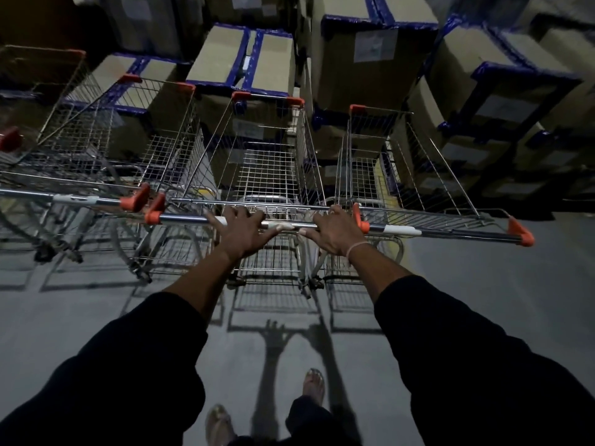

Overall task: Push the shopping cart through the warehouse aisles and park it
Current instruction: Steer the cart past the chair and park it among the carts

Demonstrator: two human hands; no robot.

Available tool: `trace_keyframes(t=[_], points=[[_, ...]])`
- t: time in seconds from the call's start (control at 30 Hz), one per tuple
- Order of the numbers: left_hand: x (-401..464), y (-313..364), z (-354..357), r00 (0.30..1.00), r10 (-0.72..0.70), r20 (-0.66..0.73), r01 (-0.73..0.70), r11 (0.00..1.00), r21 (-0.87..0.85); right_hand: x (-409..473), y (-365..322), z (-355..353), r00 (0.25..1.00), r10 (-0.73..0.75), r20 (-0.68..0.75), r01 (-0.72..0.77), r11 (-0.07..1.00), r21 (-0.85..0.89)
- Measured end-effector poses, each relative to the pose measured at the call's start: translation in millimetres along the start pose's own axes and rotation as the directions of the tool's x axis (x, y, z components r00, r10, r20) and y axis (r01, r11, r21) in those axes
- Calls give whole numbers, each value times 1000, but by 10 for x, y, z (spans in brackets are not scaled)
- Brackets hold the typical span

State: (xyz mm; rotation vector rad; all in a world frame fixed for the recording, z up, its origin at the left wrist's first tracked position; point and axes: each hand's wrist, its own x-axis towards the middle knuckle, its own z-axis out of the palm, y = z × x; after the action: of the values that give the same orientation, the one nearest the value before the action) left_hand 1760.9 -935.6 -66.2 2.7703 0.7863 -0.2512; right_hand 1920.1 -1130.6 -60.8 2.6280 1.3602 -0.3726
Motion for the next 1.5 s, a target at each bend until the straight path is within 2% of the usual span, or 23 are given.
trace_keyframes(t=[0.3, 0.77, 0.9, 1.03, 1.17, 1.3, 1.5], points=[[18, 43, -79, 997, 70, 14, -70, 997, -8, -75, 40, -69, 996, 82, 31, -82, 996, 23], [127, -34, -55, 999, 35, 27, -36, 999, 31, 49, 16, -125, 999, 21, -43, -22, 999, -38], [105, -212, -60, 990, 138, 5, -137, 990, -16, 55, -36, -196, 1000, 17, 2, -17, 999, -31], [61, -485, -104, 967, 253, -27, -254, 967, -19, 12, -161, -234, 997, 82, -13, -82, 996, -29], [-58, -792, -253, 946, 311, -89, -316, 947, -56, 66, -485, -230, 992, 110, -68, -108, 994, 23], [-187, -1191, -379, 920, 363, -149, -371, 928, -30, 254, -1099, -284, 988, 85, -126, -70, 991, 115], [-417, -1937, -597, 936, 284, -206, -294, 955, -20, 562, -2179, -446, 977, -22, -212, 65, 978, 197]])
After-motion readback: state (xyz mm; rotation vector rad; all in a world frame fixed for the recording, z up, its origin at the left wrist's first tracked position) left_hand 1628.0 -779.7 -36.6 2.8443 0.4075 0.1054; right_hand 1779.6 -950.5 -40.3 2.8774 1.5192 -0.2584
